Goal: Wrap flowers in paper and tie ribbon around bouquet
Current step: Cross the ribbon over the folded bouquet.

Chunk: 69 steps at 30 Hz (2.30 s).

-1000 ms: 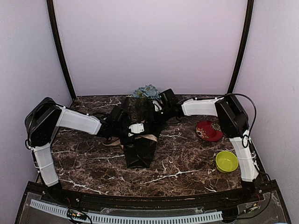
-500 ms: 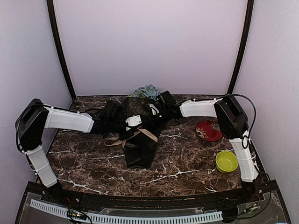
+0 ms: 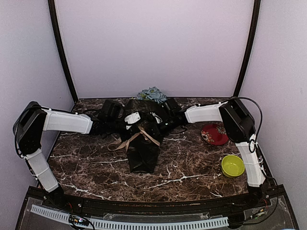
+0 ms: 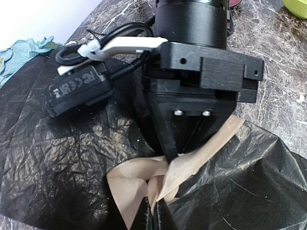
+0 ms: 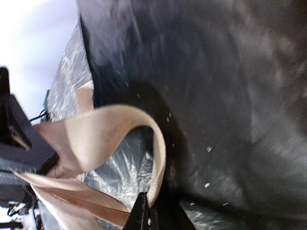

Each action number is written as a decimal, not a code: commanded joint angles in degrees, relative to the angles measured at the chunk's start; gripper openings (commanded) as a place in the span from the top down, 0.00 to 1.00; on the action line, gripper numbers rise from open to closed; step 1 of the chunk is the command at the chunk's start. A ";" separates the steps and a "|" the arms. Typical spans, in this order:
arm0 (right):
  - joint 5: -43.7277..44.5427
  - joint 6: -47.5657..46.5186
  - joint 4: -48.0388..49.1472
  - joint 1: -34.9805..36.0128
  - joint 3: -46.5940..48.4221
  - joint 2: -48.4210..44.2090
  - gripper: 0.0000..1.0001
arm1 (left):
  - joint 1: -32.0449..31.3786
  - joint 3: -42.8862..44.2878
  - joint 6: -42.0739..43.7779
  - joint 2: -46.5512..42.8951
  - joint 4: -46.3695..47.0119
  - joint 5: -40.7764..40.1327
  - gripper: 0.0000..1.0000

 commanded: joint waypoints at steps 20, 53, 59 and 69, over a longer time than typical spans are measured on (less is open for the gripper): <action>-9.96 -13.52 -11.17 0.37 -1.44 -4.14 0.75 | 0.46 -0.03 -4.74 0.89 1.53 1.82 1.00; 12.14 -1.98 5.06 -0.52 -10.77 -17.49 0.81 | 0.46 1.55 -8.18 4.62 0.42 1.90 1.00; 6.96 -6.55 11.01 5.58 -19.62 -21.07 0.82 | 0.46 1.85 -8.59 5.17 0.47 1.81 1.00; 14.16 -4.22 10.55 6.64 -17.10 -15.16 0.85 | 0.46 1.74 -9.95 5.59 0.76 2.25 1.00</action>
